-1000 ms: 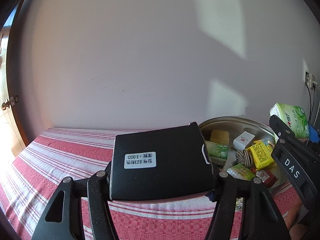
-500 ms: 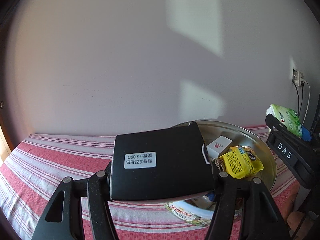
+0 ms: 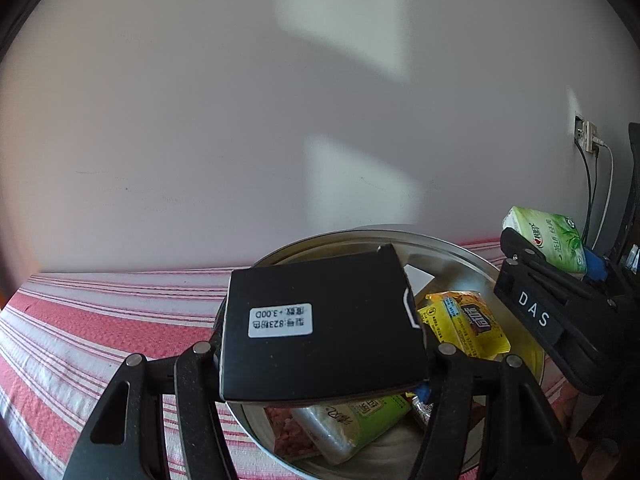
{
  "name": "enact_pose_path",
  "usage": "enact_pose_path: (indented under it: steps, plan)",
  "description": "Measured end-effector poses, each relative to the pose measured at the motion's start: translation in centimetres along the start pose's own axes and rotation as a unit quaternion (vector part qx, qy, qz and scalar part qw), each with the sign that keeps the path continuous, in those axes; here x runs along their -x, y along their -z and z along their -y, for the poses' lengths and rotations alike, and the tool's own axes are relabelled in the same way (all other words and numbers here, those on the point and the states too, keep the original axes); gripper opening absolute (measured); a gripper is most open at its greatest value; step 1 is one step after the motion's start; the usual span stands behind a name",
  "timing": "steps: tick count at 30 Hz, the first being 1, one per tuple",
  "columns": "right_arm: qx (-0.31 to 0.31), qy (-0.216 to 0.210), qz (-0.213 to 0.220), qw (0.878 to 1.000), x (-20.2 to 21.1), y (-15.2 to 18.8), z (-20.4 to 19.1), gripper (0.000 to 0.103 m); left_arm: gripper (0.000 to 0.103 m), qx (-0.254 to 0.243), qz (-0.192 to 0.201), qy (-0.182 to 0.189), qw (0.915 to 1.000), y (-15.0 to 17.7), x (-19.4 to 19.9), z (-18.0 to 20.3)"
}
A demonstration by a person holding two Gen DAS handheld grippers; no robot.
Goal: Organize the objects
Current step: 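Carry the black box and small tissue pack over the tin and release both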
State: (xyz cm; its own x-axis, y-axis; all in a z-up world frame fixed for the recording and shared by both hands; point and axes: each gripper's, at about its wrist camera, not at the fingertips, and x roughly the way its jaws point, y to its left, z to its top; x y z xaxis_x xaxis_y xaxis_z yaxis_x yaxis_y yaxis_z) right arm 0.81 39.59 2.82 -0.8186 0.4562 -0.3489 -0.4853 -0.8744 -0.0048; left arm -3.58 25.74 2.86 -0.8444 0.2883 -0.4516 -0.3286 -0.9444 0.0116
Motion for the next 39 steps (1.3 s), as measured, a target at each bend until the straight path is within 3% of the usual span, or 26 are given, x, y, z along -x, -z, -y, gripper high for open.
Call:
enact_pose_path:
  steps: [15,20,21,23,25,26,31,34,39]
  plan:
    - [-0.004,-0.053,-0.066,0.996,-2.6,0.2,-0.6,0.073,0.065,-0.007,-0.043,-0.021,0.9988,-0.4,-3.5,1.5]
    - [-0.018,-0.095,-0.093,0.991,-3.2,0.3,-0.4,0.074,0.068,-0.015,-0.051,-0.019,0.9984,-0.2,-4.1,2.0]
    - [-0.021,-0.104,-0.094,0.99,-3.2,0.3,-0.4,0.076,0.07,-0.019,-0.051,-0.015,0.9984,-0.2,-4.1,2.2]
    - [-0.033,-0.132,-0.098,0.986,-3.1,0.3,-0.2,0.092,0.082,-0.022,-0.051,-0.01,0.9984,-0.2,-3.9,2.6]
    - [-0.049,-0.142,-0.087,0.985,-2.5,0.3,0.0,0.102,0.098,-0.023,-0.038,-0.009,0.999,-0.3,-3.2,3.0]
    - [-0.052,-0.142,-0.078,0.986,-2.2,0.3,0.0,0.102,0.099,-0.023,-0.031,-0.007,0.9992,-0.4,-2.9,3.1]
    - [-0.052,-0.11,-0.045,0.992,-1.2,0.1,0.5,0.103,0.099,-0.009,-0.031,-0.007,0.9994,-0.5,-2.5,3.0]
    - [-0.058,-0.096,-0.031,0.993,-1.0,0.1,0.9,0.103,0.099,0.003,-0.034,-0.005,0.9994,-0.2,-2.9,0.0]
    - [-0.064,-0.094,-0.023,0.993,-0.6,0.2,1.0,0.103,0.099,0.015,-0.023,-0.013,0.9995,2.5,1.3,-1.4]
